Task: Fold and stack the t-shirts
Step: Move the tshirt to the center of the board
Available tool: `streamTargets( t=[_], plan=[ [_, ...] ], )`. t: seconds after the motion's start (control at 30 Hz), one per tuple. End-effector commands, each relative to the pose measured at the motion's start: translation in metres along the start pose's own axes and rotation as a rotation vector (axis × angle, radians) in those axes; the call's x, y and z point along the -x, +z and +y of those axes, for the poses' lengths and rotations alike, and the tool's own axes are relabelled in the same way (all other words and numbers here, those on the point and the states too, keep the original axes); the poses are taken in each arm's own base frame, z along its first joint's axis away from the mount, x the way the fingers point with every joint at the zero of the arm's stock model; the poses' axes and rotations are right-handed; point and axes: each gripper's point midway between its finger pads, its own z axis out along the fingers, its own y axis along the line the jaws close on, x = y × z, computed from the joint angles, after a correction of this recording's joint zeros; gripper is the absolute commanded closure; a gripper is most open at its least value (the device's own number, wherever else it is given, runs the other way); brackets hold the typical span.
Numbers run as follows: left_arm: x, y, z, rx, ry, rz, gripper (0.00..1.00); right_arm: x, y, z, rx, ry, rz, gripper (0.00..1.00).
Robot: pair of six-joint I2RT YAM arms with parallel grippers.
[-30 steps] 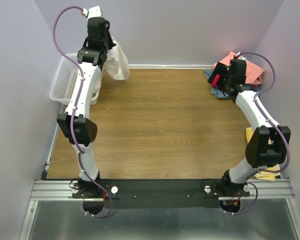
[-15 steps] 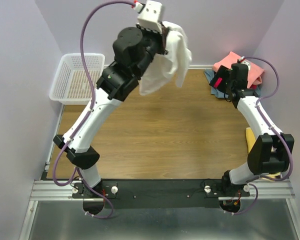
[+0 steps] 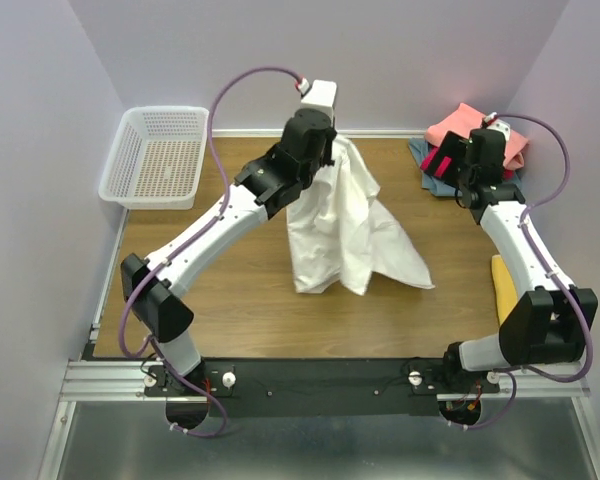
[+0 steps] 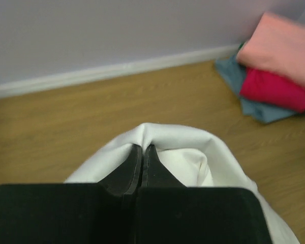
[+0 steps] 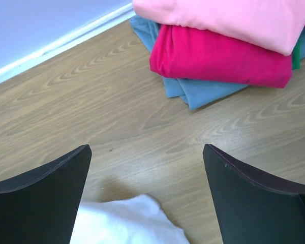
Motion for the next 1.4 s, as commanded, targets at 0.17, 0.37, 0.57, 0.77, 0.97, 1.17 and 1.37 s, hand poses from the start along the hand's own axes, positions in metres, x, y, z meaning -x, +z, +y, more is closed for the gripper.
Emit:
streamTargets(
  t=[0.17, 0.37, 0.57, 0.77, 0.97, 1.17, 1.37],
  plan=[
    [-0.205, 0.044, 0.081, 0.237, -0.117, 0.372, 1.00, -0.055, 0.007, 0.033, 0.158, 0.005, 0.240, 0.00],
    [-0.223, 0.064, 0.132, 0.347, -0.129, 0.406, 1.00, -0.101, 0.000, 0.044, 0.170, -0.046, 0.325, 0.10],
    [-0.221, 0.096, 0.152, 0.412, -0.137, 0.405, 1.00, -0.156, -0.027, 0.084, 0.237, -0.197, 0.394, 0.31],
    [-0.223, 0.133, 0.151, 0.379, -0.129, 0.410, 1.00, -0.207, -0.057, 0.113, 0.348, -0.287, 0.494, 0.32],
    [-0.226, 0.152, 0.157, 0.368, -0.130, 0.422, 1.00, -0.265, -0.090, 0.145, 0.486, -0.460, 0.611, 0.29],
    [-0.222, 0.162, 0.167, 0.363, -0.137, 0.416, 1.00, -0.302, -0.100, 0.160, 0.520, -0.523, 0.688, 0.28],
    [-0.221, 0.168, 0.168, 0.335, -0.137, 0.423, 1.00, -0.322, -0.096, 0.162, 0.497, -0.553, 0.711, 0.31]
  ],
)
